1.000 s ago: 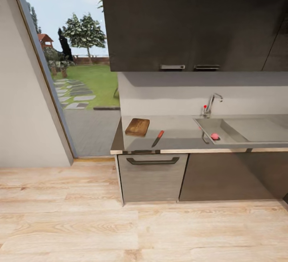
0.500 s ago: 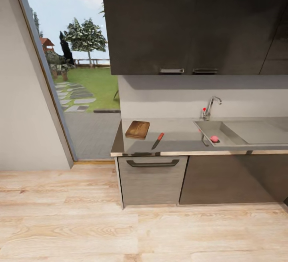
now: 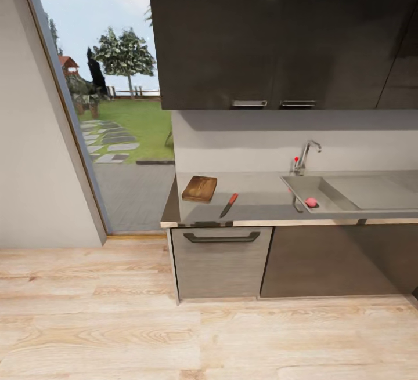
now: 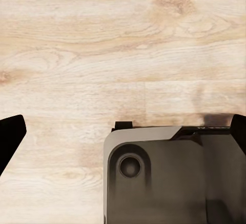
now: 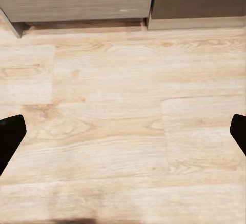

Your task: In the kitchen, take the Vidalia onion out of the sink, dice it on the chopping board with the paring knife, put the diced onion into the bowl on the countertop, then place both the paring knife and the chopping board into the sink.

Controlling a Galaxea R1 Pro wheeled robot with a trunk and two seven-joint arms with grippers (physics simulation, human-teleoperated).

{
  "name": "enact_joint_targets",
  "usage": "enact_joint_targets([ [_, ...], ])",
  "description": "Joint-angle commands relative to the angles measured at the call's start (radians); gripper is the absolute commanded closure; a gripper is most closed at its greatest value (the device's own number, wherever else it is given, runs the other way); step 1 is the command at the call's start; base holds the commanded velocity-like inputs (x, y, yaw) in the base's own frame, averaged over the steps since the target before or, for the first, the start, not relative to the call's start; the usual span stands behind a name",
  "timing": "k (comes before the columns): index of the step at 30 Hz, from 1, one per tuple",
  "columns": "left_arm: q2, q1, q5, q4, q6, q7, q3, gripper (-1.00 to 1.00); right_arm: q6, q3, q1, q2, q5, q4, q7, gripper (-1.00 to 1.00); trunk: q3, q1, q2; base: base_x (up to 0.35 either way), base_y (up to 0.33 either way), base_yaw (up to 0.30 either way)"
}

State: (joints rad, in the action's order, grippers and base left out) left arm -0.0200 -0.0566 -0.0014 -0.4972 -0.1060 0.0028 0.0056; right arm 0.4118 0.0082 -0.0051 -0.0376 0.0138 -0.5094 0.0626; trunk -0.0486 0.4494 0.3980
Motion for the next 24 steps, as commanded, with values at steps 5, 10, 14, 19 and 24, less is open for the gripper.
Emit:
enact_joint_targets([
  [5,0.000,0.000,0.000,-0.001,-0.001,0.000,0.001,-1.00,0.002,0.001,-0.001,0.002,0.018,0.000,0.005,-1.00,-0.002,0.001,0.002,0.000,0.000,0.000],
  [10,0.000,0.000,-0.001,-0.001,-0.001,0.000,0.001,-1.00,0.002,0.001,0.000,0.000,0.022,0.000,0.005,-1.00,-0.002,0.001,0.002,0.000,0.000,0.000],
  [14,0.000,0.000,0.000,-0.001,-0.001,0.000,0.001,-1.00,0.002,0.001,0.000,-0.001,0.022,0.000,0.005,-1.00,-0.002,0.001,0.002,0.000,0.000,0.000],
  [19,0.000,0.000,0.000,-0.001,-0.001,0.000,0.001,-1.00,0.002,0.001,0.000,-0.001,0.022,0.000,0.005,-1.00,-0.002,0.001,0.002,0.000,0.000,0.000],
  [24,0.000,0.000,-0.001,-0.002,-0.001,0.000,0.001,-1.00,0.002,0.001,0.000,-0.002,0.023,0.000,0.005,-1.00,-0.002,0.001,0.002,0.000,0.000,0.000],
])
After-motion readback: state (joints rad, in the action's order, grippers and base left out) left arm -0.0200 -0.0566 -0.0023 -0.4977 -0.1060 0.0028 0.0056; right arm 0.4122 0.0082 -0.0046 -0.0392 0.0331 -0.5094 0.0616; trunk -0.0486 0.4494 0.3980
